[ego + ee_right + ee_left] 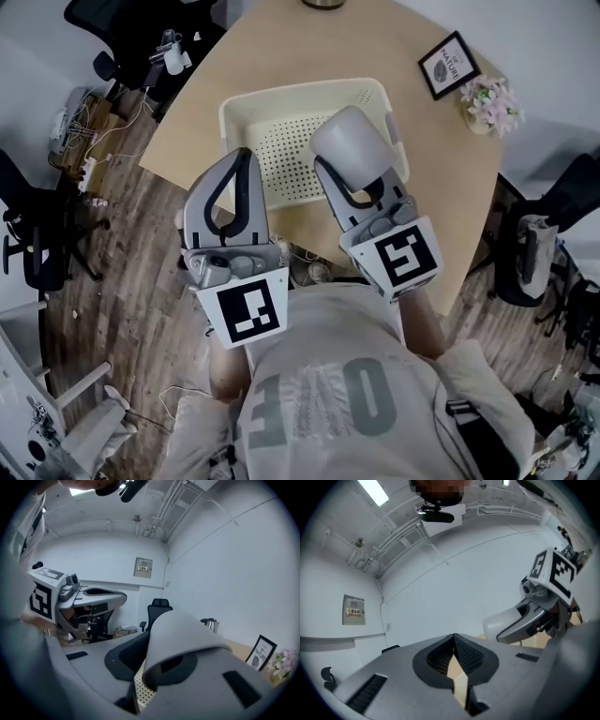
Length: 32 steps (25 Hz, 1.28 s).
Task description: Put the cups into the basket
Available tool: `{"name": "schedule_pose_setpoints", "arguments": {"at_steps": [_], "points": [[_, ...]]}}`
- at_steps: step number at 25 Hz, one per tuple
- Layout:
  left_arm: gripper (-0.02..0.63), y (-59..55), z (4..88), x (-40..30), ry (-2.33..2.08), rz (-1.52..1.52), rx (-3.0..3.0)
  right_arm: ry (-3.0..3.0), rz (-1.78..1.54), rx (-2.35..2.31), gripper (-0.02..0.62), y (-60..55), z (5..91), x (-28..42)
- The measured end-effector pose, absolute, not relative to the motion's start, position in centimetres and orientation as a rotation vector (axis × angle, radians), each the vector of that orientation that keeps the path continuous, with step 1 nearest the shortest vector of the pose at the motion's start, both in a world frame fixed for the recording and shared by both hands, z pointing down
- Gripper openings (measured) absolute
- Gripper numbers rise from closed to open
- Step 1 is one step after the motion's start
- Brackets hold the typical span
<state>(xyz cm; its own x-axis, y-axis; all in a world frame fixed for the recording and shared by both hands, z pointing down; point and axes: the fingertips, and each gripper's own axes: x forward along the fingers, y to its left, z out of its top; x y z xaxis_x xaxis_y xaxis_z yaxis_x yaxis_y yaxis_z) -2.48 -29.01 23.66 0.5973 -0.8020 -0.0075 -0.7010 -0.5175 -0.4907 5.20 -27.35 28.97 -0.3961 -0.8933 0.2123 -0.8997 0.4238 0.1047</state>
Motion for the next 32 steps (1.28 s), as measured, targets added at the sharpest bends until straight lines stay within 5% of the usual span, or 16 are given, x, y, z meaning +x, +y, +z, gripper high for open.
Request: {"name": "schedule_pose_setpoints", "arguments": {"at_steps": [32], "points": [[0.009, -34.6, 31.5, -6.2, 1.338, -0.48, -2.4, -1.776, 0.6, 0.498, 0.041, -32.2, 53.5, 6.6]]}}
